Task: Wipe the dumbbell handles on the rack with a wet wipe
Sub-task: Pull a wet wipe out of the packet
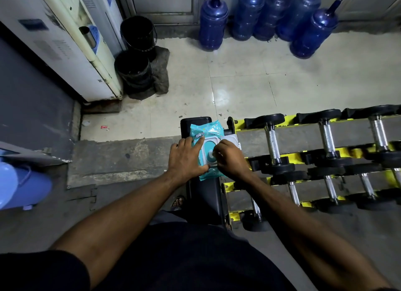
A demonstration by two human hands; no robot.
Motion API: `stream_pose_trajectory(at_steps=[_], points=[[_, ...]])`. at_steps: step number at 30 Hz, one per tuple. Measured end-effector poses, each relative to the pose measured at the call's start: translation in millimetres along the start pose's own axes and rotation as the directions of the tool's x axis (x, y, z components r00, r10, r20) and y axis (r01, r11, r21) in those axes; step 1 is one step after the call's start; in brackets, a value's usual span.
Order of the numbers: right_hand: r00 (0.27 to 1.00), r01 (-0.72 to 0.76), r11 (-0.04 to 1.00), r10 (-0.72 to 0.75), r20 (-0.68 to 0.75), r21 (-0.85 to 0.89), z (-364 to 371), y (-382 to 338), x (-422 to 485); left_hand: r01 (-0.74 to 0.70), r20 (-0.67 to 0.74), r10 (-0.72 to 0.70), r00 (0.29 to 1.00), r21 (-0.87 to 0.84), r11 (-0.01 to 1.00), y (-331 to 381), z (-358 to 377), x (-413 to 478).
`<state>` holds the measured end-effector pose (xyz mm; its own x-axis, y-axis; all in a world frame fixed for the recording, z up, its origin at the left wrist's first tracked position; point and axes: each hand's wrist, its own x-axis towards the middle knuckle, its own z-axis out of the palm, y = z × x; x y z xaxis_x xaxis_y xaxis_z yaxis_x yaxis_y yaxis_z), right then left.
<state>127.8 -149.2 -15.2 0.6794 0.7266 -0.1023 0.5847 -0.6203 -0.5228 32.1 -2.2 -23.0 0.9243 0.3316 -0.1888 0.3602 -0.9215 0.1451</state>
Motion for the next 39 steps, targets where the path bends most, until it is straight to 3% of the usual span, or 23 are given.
stream_pose_trajectory(at_steps=[5,10,12,19,25,28,34,36,39], points=[[0.993,-0.034,0.986,0.052,-0.11,0.163,1.9,5.3,-6.7,0.007,0.01,-0.007,1.0,-0.005,1.0,1.3,1.6,-1.6],[0.998,0.024,0.999,-0.026,0.052,0.049,1.0,4.4,-1.2,0.017,0.003,-0.017,1.0,-0.009,1.0,3.8,2.4,-1.3],[0.998,0.018,1.0,-0.019,0.055,0.017,1.6,2.2,3.6,0.013,0.014,-0.013,1.0,-0.003,1.0,3.7,1.7,-0.9],[0.99,0.023,0.995,-0.009,-0.14,0.1,1.6,1.8,-7.3,0.013,0.004,-0.013,1.0,0.026,1.0,2.7,1.4,0.8],[0.996,-0.024,1.0,0.023,0.082,0.007,2.7,6.2,-6.5,0.018,0.0,-0.018,1.0,0.007,1.0,6.3,0.3,0.0],[1.0,-0.015,0.999,0.016,0.024,-0.037,2.4,3.5,-0.7,0.024,0.014,-0.024,1.0,0.008,1.0,5.7,0.3,0.3],[0.994,-0.017,0.994,0.028,-0.108,0.103,1.5,8.6,-9.0,0.024,0.009,-0.025,1.0,0.022,0.999,4.6,1.2,1.4],[0.996,-0.051,0.991,0.06,-0.072,0.124,0.0,10.9,-12.3,0.023,0.01,-0.024,1.0,0.019,1.0,5.2,2.0,0.8],[0.996,-0.026,0.999,0.022,0.09,0.046,-3.5,7.0,-8.2,0.029,0.019,-0.029,0.999,0.011,1.0,6.5,1.1,0.2]])
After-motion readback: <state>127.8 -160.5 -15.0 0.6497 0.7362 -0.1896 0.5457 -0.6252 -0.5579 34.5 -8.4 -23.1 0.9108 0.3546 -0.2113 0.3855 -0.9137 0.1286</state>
